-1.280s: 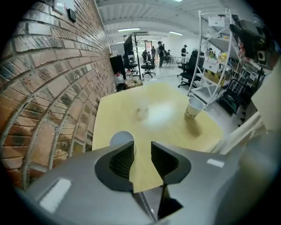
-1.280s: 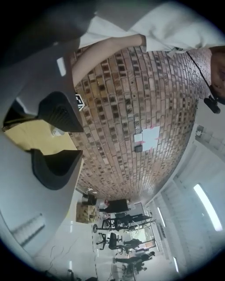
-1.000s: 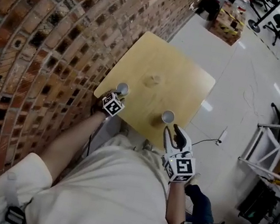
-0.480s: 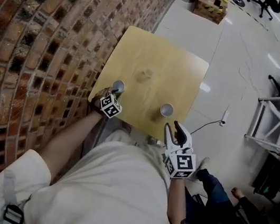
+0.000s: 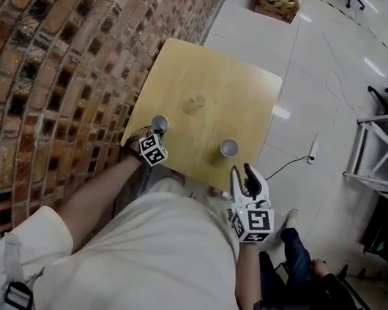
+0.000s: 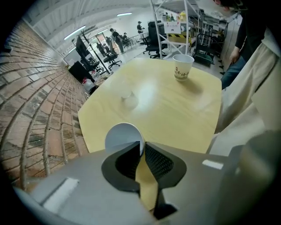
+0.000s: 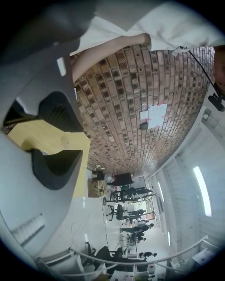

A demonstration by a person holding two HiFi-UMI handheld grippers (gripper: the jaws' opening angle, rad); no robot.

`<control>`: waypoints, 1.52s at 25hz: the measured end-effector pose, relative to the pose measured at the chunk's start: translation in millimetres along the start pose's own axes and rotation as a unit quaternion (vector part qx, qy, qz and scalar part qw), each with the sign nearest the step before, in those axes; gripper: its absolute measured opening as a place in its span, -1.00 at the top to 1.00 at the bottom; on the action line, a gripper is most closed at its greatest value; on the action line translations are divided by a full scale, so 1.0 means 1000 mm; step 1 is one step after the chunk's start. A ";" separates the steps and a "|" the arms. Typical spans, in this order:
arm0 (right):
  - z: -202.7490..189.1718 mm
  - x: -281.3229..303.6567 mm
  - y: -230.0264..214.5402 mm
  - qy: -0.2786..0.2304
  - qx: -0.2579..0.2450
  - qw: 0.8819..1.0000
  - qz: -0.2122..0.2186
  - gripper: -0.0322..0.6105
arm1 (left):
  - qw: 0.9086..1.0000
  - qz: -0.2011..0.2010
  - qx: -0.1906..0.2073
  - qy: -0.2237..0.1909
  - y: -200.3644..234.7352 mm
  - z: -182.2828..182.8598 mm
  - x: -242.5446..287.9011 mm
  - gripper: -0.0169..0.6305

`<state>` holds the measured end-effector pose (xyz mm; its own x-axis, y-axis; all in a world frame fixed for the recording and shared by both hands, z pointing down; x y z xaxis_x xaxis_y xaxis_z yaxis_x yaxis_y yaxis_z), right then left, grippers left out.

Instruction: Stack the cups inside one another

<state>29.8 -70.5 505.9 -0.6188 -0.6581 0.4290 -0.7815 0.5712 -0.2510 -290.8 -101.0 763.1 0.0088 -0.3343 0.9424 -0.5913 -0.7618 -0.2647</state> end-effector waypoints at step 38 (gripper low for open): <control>0.000 -0.048 -0.062 -0.053 0.031 0.995 -0.076 0.53 | 0.953 -0.113 0.186 -0.212 -0.085 0.246 -0.138 0.86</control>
<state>108.3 -74.0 501.0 -0.4954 -0.7846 0.3728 -0.8681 0.4320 -0.2445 -43.2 -126.9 605.1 0.4733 -0.2720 0.8379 -0.2099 -0.9586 -0.1926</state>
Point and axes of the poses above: the fingertips, and each gripper's own axes: x forward along the fingers, y to its left, z out of its top, the point moved 5 cm from there along -x, backward along the fingers, and after that the axes turned 2 degrees about y, right-handed, at the moved point
